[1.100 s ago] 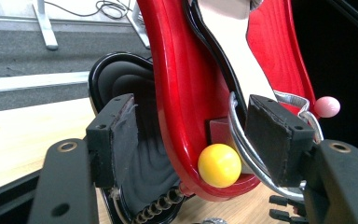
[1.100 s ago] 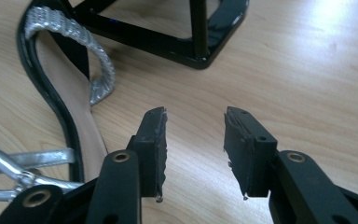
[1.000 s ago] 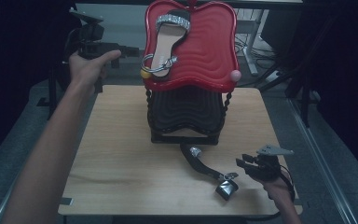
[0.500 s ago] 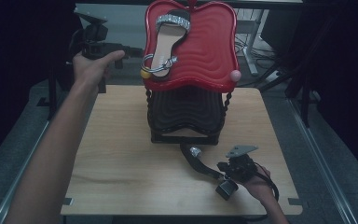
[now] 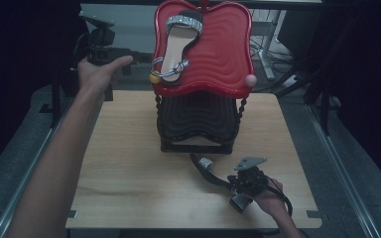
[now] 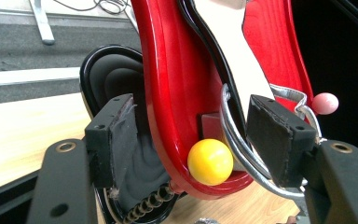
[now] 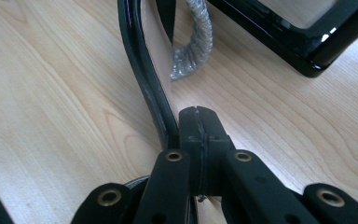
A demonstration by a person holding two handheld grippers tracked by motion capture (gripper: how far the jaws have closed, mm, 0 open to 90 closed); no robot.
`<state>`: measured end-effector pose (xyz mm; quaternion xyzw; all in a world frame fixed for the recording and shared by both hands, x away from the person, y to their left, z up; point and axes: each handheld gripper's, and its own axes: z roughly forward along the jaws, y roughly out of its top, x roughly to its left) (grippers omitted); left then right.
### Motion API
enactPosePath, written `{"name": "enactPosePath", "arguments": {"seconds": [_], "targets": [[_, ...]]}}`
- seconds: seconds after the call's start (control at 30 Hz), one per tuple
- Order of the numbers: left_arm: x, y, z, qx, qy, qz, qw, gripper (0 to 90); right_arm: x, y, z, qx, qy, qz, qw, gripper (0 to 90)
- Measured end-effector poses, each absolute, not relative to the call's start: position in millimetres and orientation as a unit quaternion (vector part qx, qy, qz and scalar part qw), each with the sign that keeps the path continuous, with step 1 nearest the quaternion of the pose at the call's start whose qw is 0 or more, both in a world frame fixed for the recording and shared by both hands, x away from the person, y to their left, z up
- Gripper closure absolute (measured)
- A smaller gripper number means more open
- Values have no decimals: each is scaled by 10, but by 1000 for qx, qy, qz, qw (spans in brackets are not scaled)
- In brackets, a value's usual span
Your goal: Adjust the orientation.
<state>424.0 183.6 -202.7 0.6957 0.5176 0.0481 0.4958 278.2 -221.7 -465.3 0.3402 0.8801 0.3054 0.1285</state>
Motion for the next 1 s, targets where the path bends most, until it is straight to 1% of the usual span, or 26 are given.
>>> {"name": "enactPosePath", "arguments": {"seconds": [0.3, 0.43, 0.5, 0.7, 0.83, 1.0], "targets": [[4229, 1837, -2042, 698, 518, 49, 492, 338, 2666, -2097, -4639, 317, 885, 319, 117, 900], [4215, 1848, -2043, 696, 520, 49, 493, 338, 2591, -1958, -4729, 295, 900, 299, 119, 900], [4208, 1860, -2046, 694, 521, 49, 494, 339, 2560, -1892, -4820, 287, 905, 294, 112, 900], [4188, 1910, -2052, 691, 523, 49, 496, 340, 2543, -1866, -4805, 284, 905, 301, 100, 900], [4188, 1927, -2074, 689, 525, 48, 496, 339, 2493, -1859, -4721, 281, 901, 320, 86, 900], [4198, 1933, -2113, 688, 529, 47, 494, 340, 2285, -1717, -4698, 240, 918, 310, 56, 900]]}}
